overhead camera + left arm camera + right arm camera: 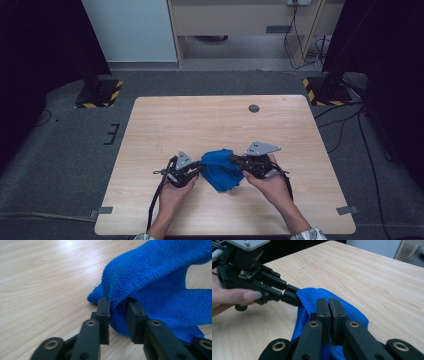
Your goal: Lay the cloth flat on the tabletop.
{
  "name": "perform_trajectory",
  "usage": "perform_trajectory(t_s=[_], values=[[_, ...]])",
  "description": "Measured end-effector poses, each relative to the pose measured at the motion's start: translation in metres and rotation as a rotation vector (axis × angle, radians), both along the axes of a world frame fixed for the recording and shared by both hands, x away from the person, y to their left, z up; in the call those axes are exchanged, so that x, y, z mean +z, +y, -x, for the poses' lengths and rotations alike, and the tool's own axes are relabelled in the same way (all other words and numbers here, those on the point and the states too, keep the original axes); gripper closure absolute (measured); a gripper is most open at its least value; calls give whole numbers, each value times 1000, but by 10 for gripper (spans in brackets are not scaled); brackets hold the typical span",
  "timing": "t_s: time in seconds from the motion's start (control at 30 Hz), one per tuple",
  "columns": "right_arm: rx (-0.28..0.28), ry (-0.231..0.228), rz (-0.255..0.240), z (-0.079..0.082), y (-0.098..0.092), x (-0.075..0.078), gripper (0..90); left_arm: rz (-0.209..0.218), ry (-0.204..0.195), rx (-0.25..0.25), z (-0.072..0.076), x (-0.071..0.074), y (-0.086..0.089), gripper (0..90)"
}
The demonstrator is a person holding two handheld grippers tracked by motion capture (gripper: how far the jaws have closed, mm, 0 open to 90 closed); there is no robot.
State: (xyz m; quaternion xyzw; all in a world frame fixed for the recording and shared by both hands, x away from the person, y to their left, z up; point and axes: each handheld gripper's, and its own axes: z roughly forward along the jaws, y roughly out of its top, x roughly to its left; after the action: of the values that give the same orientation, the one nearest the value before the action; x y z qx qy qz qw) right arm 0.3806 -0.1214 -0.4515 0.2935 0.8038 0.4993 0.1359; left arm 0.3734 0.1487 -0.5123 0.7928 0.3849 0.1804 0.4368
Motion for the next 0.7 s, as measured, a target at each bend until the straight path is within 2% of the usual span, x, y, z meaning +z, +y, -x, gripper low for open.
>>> perform_trajectory(t_s=[0.13,0.27,0.37,0.7], values=[[-10,-7,-7,-5,-2,4,878,-8,11,1,0,-3,-3,634],[-38,-9,-36,-8,-9,9,878,-17,21,-3,0,-5,-7,572],[-71,-17,-65,-9,-19,15,878,-29,26,-7,0,-7,-8,556],[-116,-15,-80,-13,-30,15,878,-40,35,-15,2,-8,-13,538]])
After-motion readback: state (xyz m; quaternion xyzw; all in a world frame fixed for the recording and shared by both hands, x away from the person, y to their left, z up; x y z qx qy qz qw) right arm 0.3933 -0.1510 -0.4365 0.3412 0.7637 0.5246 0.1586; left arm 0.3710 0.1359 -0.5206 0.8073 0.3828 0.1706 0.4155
